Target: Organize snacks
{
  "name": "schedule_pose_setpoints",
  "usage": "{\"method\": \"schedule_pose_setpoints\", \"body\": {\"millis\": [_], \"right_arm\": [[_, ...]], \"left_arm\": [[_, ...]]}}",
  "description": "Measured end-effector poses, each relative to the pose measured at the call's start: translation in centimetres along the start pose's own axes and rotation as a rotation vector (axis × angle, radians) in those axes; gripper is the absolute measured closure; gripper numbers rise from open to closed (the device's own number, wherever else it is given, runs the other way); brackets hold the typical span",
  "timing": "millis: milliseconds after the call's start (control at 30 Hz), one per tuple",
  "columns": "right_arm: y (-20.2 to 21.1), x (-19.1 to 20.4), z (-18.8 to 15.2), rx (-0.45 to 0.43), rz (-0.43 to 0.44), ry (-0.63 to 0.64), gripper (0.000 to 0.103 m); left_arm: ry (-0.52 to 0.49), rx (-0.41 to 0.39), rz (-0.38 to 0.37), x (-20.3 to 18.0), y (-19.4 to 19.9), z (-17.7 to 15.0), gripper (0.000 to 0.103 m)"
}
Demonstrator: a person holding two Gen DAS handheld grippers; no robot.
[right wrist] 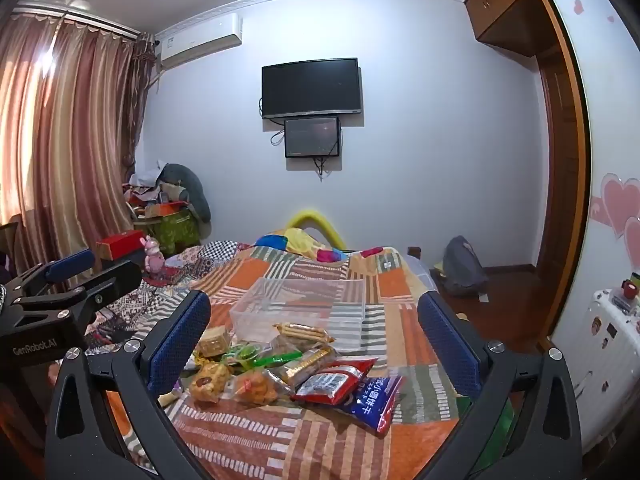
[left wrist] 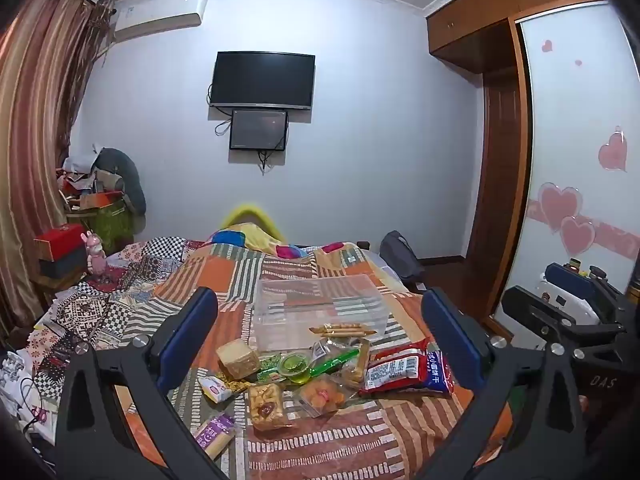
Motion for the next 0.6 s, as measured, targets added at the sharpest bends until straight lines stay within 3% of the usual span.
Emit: {"method": "schedule_pose_setpoints", "body": {"millis": [600], "right_arm": [[-0.27, 0.00, -0.17, 0.005, 0.001, -0.008, 0.000]], "left_arm": [[-0.008, -0.002, 0.005, 0.03, -0.44, -0.51, 0.000]]}}
Point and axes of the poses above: each gripper's, at about its wrist camera, not at the fingertips, and y roughly against the way its jaws point, x to its left, z to its top, the point moved 10 cm from there along -y, roughly the way its jaws point, and after that the axes turned 10 degrees about -y, right-handed, at the moved point
